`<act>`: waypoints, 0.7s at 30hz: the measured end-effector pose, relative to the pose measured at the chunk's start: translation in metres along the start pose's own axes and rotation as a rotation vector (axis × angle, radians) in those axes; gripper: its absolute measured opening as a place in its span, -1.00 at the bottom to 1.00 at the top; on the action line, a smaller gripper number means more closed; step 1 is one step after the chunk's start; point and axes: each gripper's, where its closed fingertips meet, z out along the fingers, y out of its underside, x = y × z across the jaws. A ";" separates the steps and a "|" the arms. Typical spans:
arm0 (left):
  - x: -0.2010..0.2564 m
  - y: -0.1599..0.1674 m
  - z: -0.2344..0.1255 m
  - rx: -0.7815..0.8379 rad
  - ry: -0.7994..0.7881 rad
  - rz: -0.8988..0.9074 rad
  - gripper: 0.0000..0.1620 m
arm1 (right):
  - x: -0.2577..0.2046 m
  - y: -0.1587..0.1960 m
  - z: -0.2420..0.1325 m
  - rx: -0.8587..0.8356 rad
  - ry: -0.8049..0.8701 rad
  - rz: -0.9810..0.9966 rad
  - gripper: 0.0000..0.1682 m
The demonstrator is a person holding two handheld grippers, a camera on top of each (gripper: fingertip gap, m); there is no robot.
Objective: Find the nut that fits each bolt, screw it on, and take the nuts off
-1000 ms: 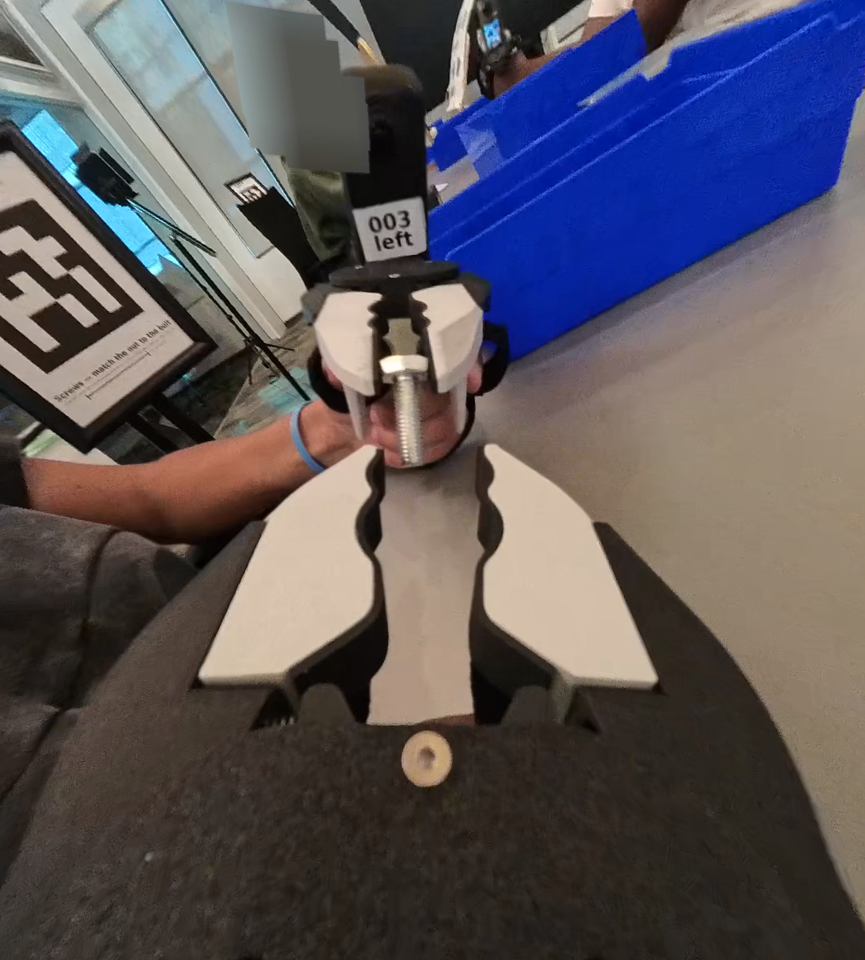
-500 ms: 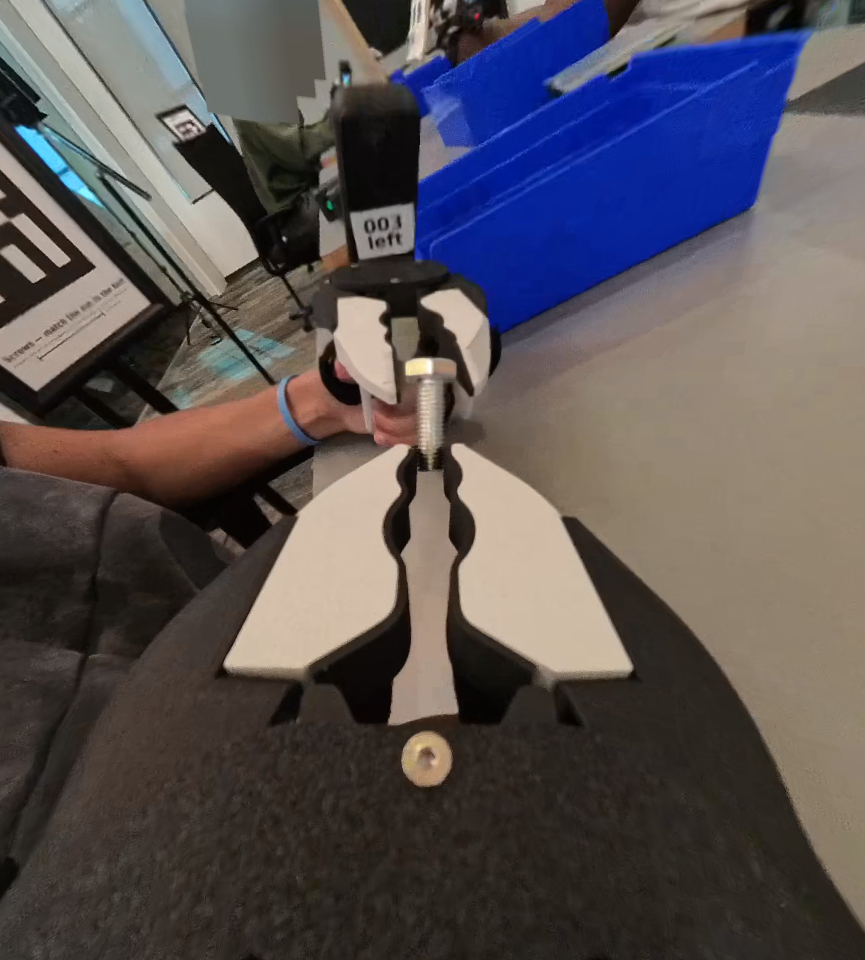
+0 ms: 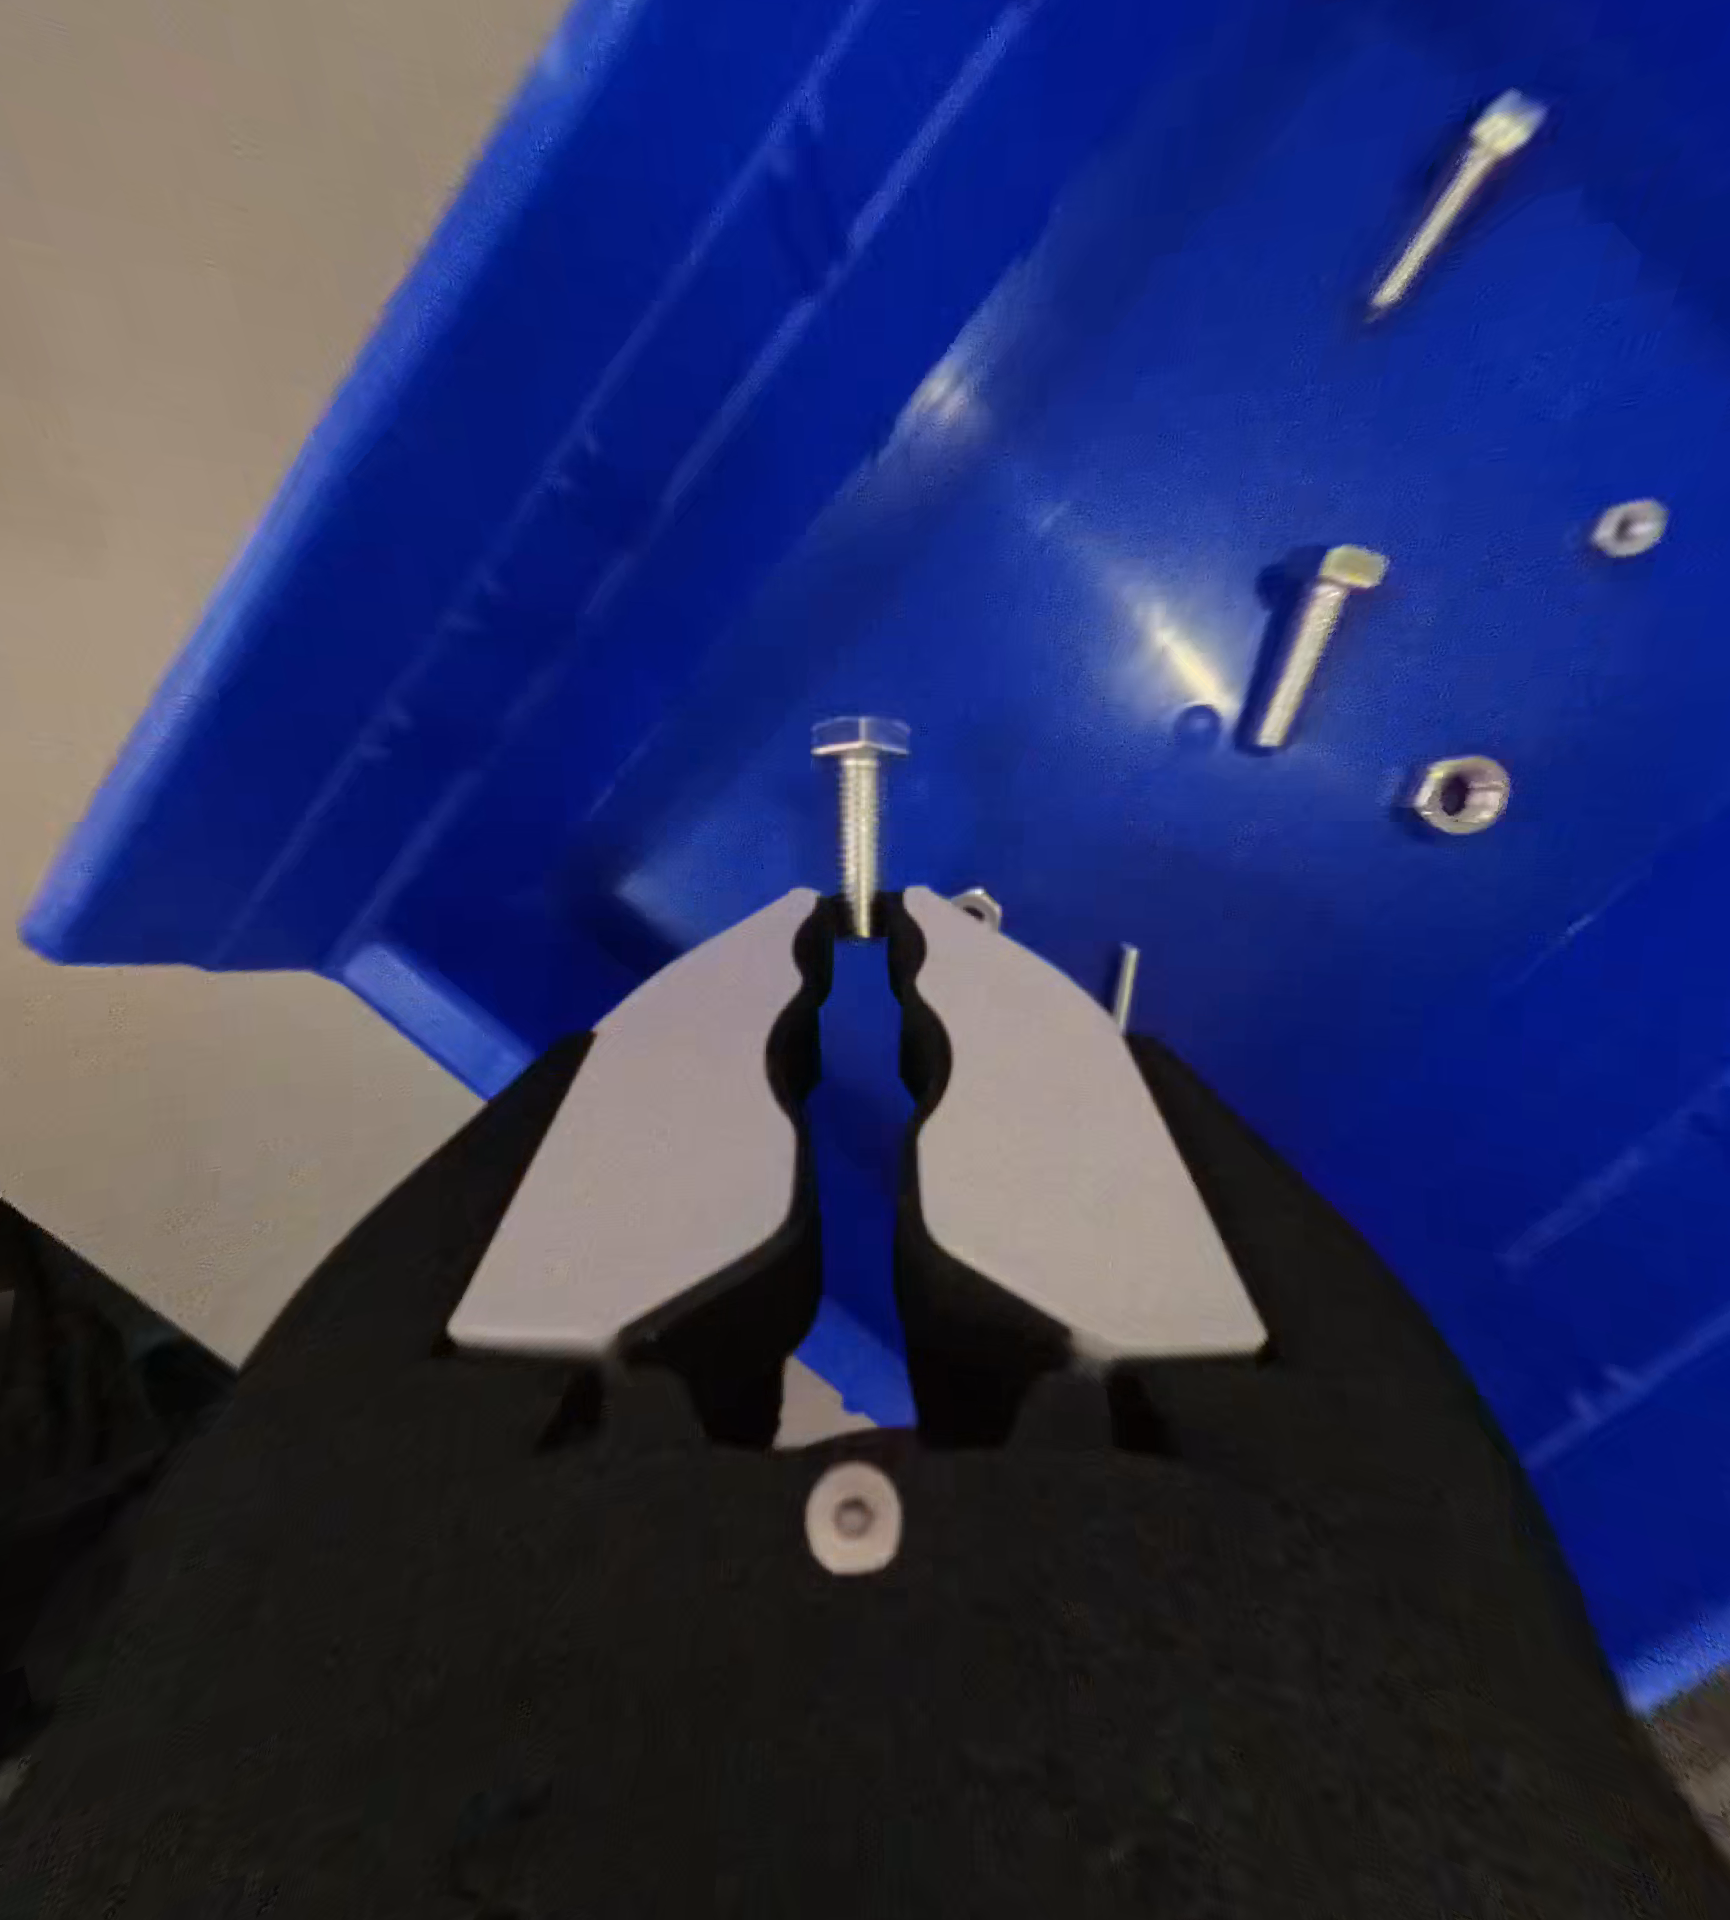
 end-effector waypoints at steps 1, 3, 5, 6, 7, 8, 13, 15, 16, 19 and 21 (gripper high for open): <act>0.000 -0.001 -0.001 0.007 0.000 -0.002 -0.60 | -0.001 0.006 0.010 -0.083 -0.016 -0.042 -0.88; -0.001 -0.002 -0.003 0.016 -0.004 -0.007 -0.60 | -0.008 0.017 0.020 -0.213 -0.063 -0.109 -0.88; -0.001 -0.002 -0.004 0.019 -0.006 -0.007 -0.60 | -0.011 0.022 0.026 -0.276 -0.091 -0.142 -0.88; -0.001 -0.002 -0.004 0.018 -0.006 -0.007 -0.60 | -0.012 0.022 0.027 -0.283 -0.103 -0.144 -0.87; -0.002 -0.002 -0.003 0.012 -0.005 -0.008 -0.60 | -0.013 0.020 0.029 -0.280 -0.113 -0.142 -0.88; -0.002 -0.001 -0.003 0.005 -0.006 -0.008 -0.60 | -0.015 0.020 0.031 -0.278 -0.119 -0.142 -0.88; -0.002 0.002 0.000 -0.013 -0.026 0.009 -0.60 | -0.012 0.023 0.028 -0.261 -0.078 -0.137 -0.77; -0.004 0.003 0.001 -0.022 -0.043 0.012 -0.60 | -0.007 0.015 0.008 -0.173 0.016 -0.114 -0.71; -0.005 0.004 0.002 -0.029 -0.057 0.014 -0.60 | -0.009 0.003 -0.007 -0.079 0.074 -0.119 -0.71; -0.010 0.009 0.006 -0.066 -0.109 0.027 -0.62 | -0.038 -0.050 -0.066 0.351 0.276 -0.126 -0.73; -0.015 0.013 0.009 -0.102 -0.153 0.032 -0.63 | -0.105 -0.088 -0.092 0.705 0.180 -0.170 -0.73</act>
